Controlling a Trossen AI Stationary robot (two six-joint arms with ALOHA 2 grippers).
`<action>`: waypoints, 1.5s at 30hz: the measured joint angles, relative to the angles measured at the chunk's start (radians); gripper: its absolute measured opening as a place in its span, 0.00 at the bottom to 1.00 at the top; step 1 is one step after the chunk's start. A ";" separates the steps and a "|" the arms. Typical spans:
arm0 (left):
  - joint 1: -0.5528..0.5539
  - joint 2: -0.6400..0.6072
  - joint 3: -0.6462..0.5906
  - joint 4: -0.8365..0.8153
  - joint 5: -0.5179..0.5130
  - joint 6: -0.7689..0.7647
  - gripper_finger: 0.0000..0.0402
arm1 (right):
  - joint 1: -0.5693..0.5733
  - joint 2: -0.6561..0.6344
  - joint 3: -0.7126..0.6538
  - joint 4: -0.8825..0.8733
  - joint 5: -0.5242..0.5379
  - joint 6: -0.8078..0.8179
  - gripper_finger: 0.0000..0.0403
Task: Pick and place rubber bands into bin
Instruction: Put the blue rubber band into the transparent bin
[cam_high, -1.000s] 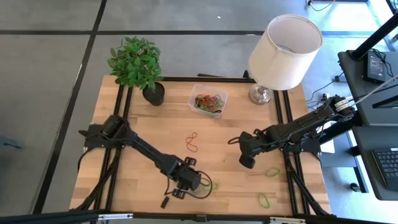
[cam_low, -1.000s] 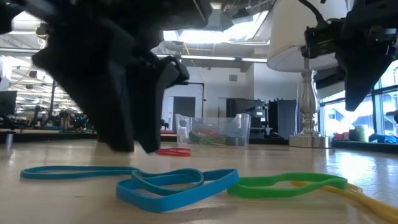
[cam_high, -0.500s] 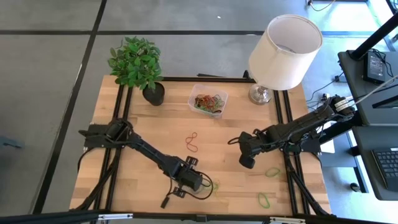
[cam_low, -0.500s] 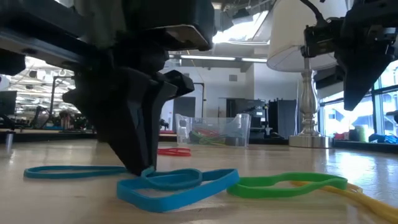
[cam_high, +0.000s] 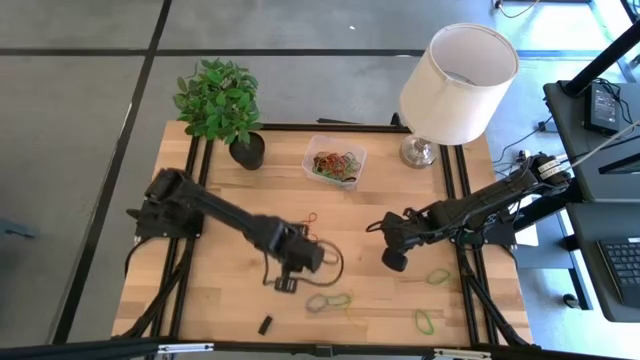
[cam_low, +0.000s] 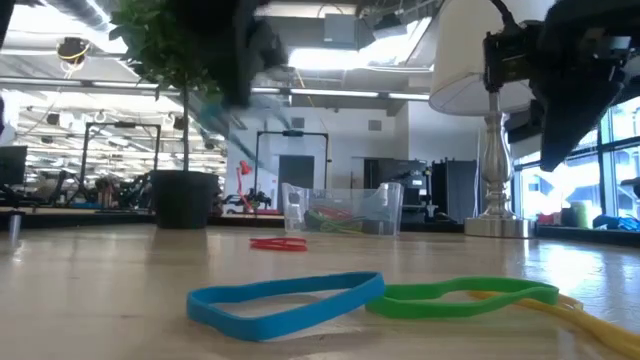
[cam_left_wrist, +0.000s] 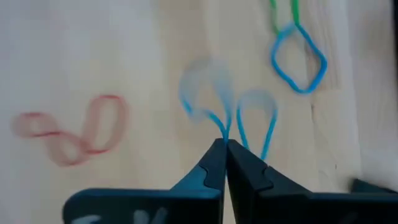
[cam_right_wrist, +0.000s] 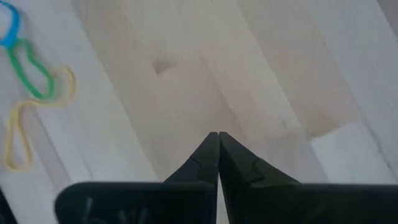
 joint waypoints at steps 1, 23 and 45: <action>0.021 -0.024 0.008 -0.010 -0.007 0.000 0.01 | 0.000 0.000 0.000 0.013 0.008 0.000 0.03; 0.661 0.031 0.143 0.089 -0.001 0.791 0.00 | -0.069 0.001 0.000 0.094 0.157 0.286 0.03; 0.719 0.336 0.260 0.309 -0.189 1.011 0.04 | -0.095 0.003 0.000 0.178 0.206 0.552 0.03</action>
